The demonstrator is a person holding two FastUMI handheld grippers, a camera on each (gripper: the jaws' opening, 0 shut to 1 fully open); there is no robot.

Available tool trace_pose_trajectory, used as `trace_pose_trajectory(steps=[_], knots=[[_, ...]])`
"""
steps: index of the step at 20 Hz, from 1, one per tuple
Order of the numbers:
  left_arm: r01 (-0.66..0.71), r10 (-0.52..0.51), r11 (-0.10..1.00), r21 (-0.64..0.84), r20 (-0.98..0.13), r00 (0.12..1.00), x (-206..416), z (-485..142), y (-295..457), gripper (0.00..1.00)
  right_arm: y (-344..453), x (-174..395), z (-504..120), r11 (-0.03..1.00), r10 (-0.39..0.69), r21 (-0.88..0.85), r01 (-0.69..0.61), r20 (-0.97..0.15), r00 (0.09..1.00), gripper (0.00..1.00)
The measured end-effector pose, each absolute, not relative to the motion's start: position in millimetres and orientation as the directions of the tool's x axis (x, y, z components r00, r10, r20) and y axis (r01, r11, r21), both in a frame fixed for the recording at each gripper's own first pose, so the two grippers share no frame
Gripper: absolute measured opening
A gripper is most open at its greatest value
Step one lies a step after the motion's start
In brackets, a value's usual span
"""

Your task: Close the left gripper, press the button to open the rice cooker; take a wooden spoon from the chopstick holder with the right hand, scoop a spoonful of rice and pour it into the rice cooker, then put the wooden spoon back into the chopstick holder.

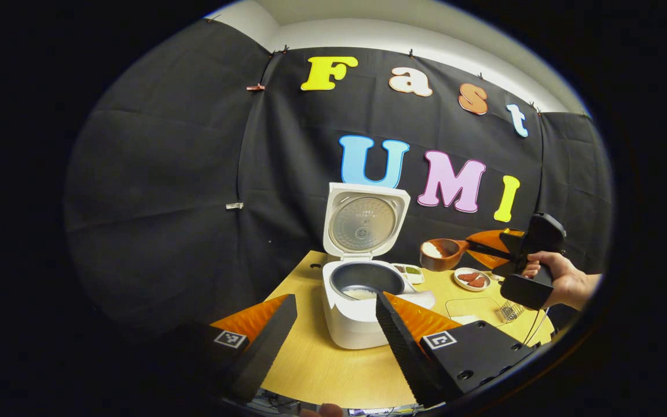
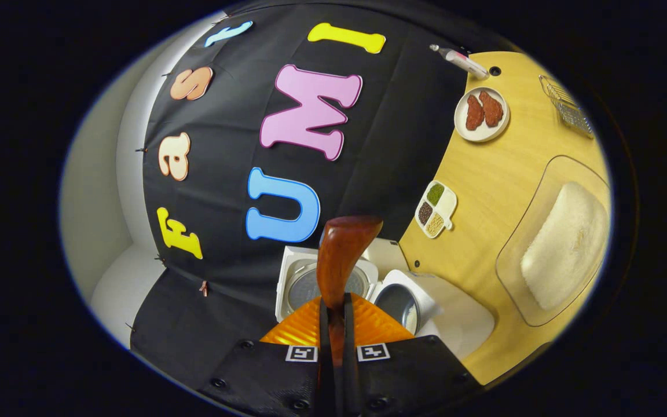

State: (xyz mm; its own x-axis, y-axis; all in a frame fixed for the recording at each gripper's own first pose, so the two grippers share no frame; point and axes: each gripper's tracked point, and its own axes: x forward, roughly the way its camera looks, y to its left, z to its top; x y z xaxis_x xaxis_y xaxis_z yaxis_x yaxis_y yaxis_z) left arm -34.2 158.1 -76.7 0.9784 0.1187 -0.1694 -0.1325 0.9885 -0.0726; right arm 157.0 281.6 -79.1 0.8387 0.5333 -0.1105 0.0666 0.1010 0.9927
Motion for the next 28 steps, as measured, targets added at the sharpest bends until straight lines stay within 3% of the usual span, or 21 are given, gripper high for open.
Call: trace_pose_trajectory(steps=[3, 10, 17, 28], knots=[[-0.144, 0.128, 0.986, -0.081, -0.175, 0.976, -32.9, -79.4, 164.7, 0.95, 313.1, 166.5, -75.0, 0.137, 0.535, 0.989, 0.055, -0.121, 0.836, 0.10], [-0.153, 0.133, 0.983, -0.100, -0.180, 0.975, -23.1, -81.2, 182.0, 0.95, 351.4, 194.6, -80.6, 0.368, 0.487, 0.929, -0.023, -0.172, 0.856, 0.10], [-0.168, 0.145, 0.979, -0.116, -0.184, 0.972, -15.9, -85.9, 197.5, 0.95, 376.0, 211.0, -90.0, 0.686, 0.458, 0.707, -0.174, -0.233, 0.858, 0.10], [-0.192, 0.164, 0.971, -0.139, -0.193, 0.967, -22.1, -88.4, 207.5, 0.95, 424.2, 226.5, -85.2, 0.846, 0.502, 0.338, -0.413, -0.243, 0.830, 0.10]])
